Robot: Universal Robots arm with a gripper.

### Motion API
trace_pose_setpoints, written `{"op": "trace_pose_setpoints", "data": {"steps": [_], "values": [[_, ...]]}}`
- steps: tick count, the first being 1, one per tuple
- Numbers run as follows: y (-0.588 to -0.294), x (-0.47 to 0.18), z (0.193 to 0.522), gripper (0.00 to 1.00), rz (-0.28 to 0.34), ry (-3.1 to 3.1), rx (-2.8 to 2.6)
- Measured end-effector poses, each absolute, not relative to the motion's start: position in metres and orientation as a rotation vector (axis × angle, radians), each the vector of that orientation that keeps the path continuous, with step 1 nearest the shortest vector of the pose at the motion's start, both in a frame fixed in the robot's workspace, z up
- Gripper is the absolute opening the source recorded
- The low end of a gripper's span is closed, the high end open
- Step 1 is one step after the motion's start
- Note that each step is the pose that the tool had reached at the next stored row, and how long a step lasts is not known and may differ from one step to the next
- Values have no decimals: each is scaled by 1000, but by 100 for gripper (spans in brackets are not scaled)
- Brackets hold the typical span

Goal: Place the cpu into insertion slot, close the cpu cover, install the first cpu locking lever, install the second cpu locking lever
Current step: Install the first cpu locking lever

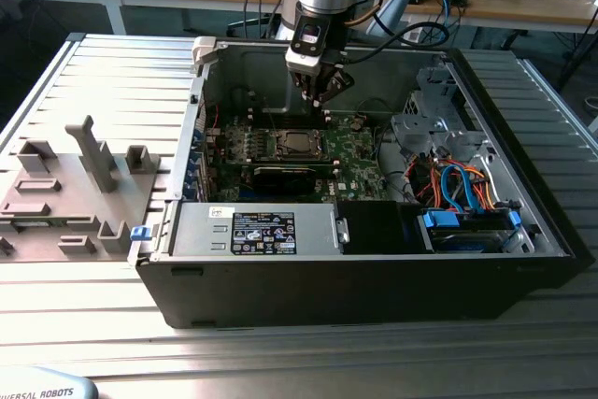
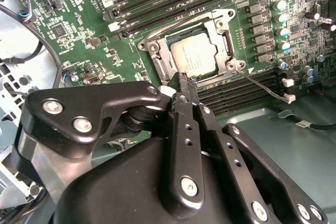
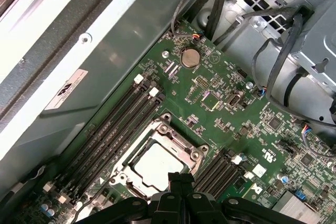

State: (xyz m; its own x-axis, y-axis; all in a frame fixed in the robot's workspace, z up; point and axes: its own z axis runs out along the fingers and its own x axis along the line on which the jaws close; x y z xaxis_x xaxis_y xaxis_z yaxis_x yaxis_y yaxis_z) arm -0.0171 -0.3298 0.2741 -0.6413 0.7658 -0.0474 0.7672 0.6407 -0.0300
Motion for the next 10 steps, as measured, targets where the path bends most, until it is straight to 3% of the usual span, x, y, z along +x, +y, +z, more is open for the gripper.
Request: {"op": "trace_pose_setpoints", "data": {"steps": [10], "values": [[-330,-17,274,11,-73,2824,1304]]}}
